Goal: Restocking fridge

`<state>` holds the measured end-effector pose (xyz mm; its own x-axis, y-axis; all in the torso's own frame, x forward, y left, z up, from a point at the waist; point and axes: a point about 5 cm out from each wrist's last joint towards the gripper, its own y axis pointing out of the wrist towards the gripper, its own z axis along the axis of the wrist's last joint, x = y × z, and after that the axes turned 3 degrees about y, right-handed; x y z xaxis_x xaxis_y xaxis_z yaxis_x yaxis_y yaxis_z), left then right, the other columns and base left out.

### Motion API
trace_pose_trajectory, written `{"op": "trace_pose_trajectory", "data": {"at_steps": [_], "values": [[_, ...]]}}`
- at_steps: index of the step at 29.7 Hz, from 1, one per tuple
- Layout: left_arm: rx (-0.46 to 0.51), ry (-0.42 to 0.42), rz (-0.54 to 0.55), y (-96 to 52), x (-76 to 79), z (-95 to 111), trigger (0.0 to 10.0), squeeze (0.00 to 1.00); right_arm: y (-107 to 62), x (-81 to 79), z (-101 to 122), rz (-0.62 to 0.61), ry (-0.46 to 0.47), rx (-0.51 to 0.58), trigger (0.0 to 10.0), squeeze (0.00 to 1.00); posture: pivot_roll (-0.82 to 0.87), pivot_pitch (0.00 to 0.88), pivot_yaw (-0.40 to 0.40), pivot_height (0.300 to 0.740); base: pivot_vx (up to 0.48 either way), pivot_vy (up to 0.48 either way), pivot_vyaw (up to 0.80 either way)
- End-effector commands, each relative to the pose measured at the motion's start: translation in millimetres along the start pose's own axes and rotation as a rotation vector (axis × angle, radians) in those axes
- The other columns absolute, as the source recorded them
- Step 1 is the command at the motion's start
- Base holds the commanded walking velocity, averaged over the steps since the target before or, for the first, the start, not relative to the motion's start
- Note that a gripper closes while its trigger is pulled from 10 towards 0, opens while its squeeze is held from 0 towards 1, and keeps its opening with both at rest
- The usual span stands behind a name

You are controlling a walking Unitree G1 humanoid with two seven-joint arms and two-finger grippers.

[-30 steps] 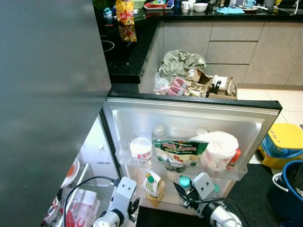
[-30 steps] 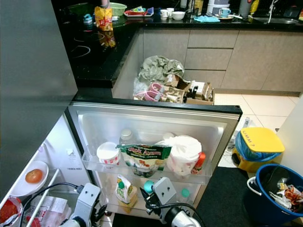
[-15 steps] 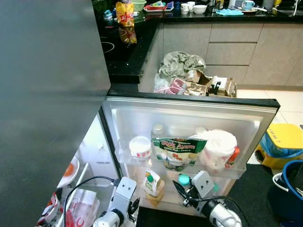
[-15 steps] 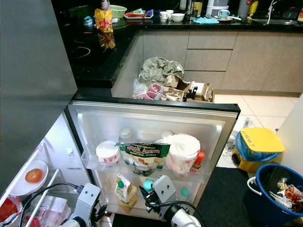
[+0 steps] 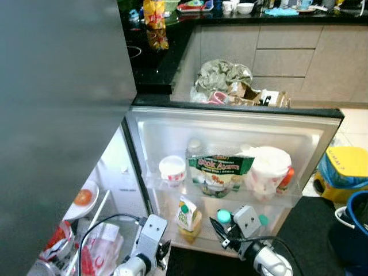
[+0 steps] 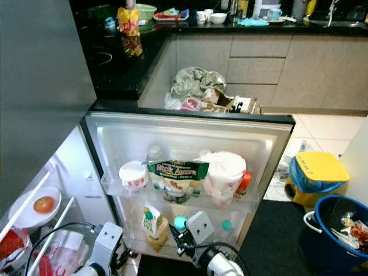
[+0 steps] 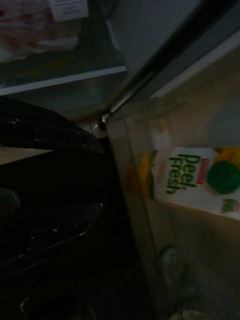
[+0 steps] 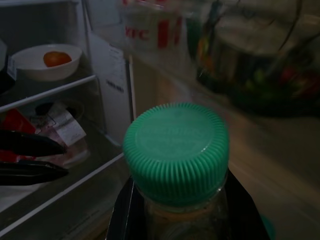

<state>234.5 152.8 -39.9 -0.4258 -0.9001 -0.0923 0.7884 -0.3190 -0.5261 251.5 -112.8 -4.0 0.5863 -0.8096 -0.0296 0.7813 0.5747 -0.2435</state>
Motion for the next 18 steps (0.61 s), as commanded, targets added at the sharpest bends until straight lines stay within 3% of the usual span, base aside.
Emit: {"op": "trace_pose_trajectory", "data": {"at_steps": [1,18], "values": [[-0.031,0.007,-0.008,-2.6,0.6,-7,10.0,0.0,1.8,0.0,2,0.001,-0.005,0.006,10.0,0.0,-0.07,0.03,0.03,0.644,0.0,0.0,0.0],[-0.026,0.014,-0.012,-2.1,-1.1,-5,10.0,0.0,12.7,3.4,23,-0.003,0.012,0.09,10.0,0.0,-0.07,0.025,0.029,0.635,0.0,0.0,0.0]]}}
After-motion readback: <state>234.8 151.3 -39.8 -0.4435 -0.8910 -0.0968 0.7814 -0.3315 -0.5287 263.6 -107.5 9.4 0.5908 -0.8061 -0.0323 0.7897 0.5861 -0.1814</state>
